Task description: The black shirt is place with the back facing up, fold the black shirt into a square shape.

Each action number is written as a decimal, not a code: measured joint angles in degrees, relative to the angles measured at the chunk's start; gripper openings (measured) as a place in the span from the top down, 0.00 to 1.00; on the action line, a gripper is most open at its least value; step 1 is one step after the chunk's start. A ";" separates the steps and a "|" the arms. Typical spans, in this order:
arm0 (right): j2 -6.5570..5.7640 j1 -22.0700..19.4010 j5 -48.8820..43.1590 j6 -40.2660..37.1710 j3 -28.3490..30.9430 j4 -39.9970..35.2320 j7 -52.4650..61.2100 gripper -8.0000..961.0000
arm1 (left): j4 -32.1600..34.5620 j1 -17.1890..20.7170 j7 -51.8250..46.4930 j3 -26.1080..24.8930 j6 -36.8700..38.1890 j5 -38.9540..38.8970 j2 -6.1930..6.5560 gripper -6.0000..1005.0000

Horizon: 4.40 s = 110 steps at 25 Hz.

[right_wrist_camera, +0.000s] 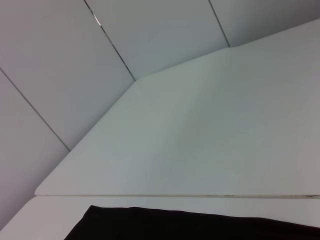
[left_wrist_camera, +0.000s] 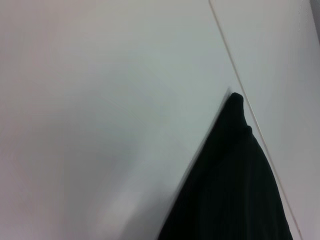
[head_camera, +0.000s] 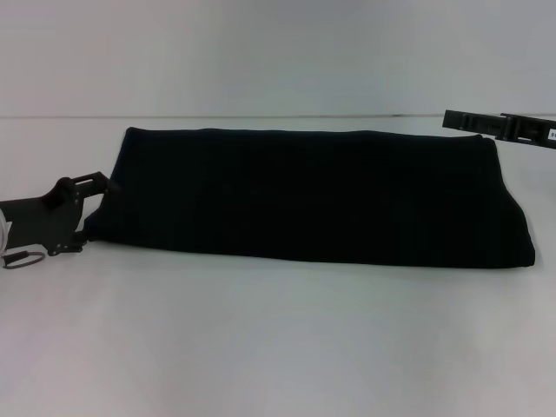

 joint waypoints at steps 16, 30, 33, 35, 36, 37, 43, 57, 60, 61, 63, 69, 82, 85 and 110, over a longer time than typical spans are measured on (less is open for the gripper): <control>-0.03 0.16 0.00 0.00 0.03 0.00 -0.12 0.08 | -0.16 1.27 6.35 -0.12 -0.75 -0.62 -0.47 0.54; 0.68 0.17 0.14 0.50 0.08 0.00 -0.62 0.08 | 1.85 1.59 19.89 0.28 0.84 0.08 -0.15 0.90; 1.43 0.02 1.61 1.41 -0.09 0.03 -0.88 0.08 | 4.25 2.71 25.93 0.15 1.56 0.05 -0.11 0.97; 1.80 -0.19 2.83 2.00 -0.25 0.06 -0.92 0.08 | 6.48 3.85 29.60 -0.01 2.07 -0.17 -0.15 0.97; 1.91 -0.28 3.37 2.20 -0.29 0.14 -0.93 0.08 | 7.99 4.73 31.51 -0.08 2.39 -0.27 -0.24 0.97; 1.97 -0.33 3.76 2.25 -0.31 0.21 -0.93 0.08 | 8.91 5.24 32.16 -0.07 2.54 -0.29 -0.25 0.97; 2.08 -0.23 5.23 2.86 -0.38 0.38 -0.95 0.08 | 15.50 9.58 34.30 -0.14 3.14 -0.26 -0.10 0.97; 1.96 0.24 5.27 5.11 -0.38 0.02 -2.93 0.08 | 18.10 8.62 40.12 -0.54 5.42 -2.09 0.55 0.97; 1.72 -0.17 5.27 5.21 -0.04 0.00 -4.07 0.08 | 17.47 5.29 40.04 -0.26 10.31 -4.39 0.53 0.97; 1.60 -0.35 5.27 5.27 0.01 -0.02 -4.39 0.08 | 17.08 3.88 39.91 -0.07 12.21 -5.43 0.34 0.97; 1.38 -0.64 5.27 5.25 0.03 -0.05 -4.84 0.08 | 15.75 0.21 39.55 0.69 16.49 -8.25 -0.34 0.97; 0.05 -1.73 5.27 4.83 0.00 -0.27 -5.24 0.08 | 11.36 -10.71 38.97 5.63 21.46 -16.65 -6.91 0.97; -0.63 -3.02 4.70 4.21 -1.00 -0.28 -5.39 0.08 | -27.72 -6.47 68.24 2.37 10.21 -35.83 -10.90 0.91; -0.54 -3.04 4.64 4.07 -2.47 -0.21 -5.02 0.08 | -29.89 -5.99 70.99 1.31 13.14 -35.77 -10.90 0.89; -1.89 -1.36 2.74 1.23 -17.67 5.38 19.96 0.08 | -1.91 -5.46 67.60 13.27 2.88 -30.25 -5.15 0.07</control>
